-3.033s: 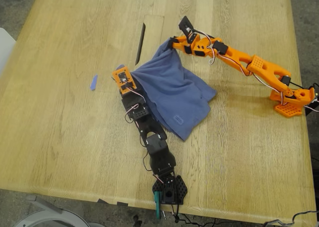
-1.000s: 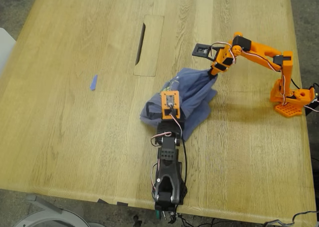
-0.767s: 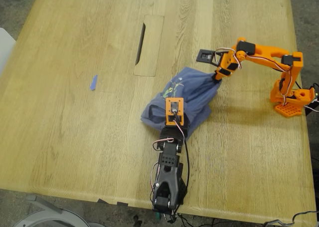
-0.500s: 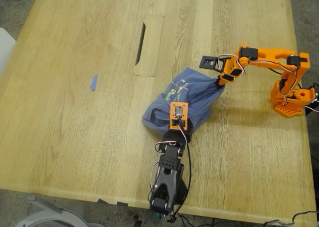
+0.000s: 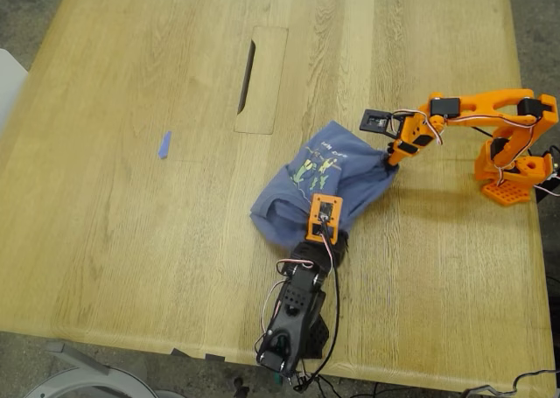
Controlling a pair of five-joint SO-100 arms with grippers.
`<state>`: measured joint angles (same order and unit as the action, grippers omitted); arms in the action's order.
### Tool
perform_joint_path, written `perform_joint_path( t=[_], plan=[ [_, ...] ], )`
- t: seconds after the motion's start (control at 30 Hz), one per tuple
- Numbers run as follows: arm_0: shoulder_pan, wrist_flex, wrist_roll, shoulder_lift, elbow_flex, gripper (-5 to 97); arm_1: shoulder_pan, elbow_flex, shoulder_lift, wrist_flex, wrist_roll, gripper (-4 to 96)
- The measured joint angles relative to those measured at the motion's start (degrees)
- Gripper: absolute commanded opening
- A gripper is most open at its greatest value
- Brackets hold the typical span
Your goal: Fold a T-shirt
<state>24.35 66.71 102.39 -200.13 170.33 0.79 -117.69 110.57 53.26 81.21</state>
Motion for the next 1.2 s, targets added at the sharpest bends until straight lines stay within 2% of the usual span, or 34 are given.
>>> perform_joint_path(
  t=[0.2,0.33,0.4,0.7,1.03,1.2],
  plan=[
    [2.64,2.37,-2.11,0.00,1.67,63,0.35,-5.45,2.55,-4.31,-0.26,36.6],
    [3.16,2.37,-5.45,0.00,1.76,63,0.35,-5.89,3.34,-4.31,-0.26,42.1],
    [5.54,2.72,-5.01,0.00,1.76,61,0.53,-6.33,3.78,-4.22,-0.26,43.8],
    [17.40,5.10,-3.16,0.00,1.76,61,3.69,-4.48,4.31,-1.41,-0.26,44.5],
    [19.16,11.43,-5.80,0.00,-5.27,63,6.86,5.19,5.71,7.82,-0.26,43.7],
    [19.16,11.43,-6.77,0.00,-10.20,63,7.82,12.74,5.01,12.30,-0.09,38.9]
  ],
)
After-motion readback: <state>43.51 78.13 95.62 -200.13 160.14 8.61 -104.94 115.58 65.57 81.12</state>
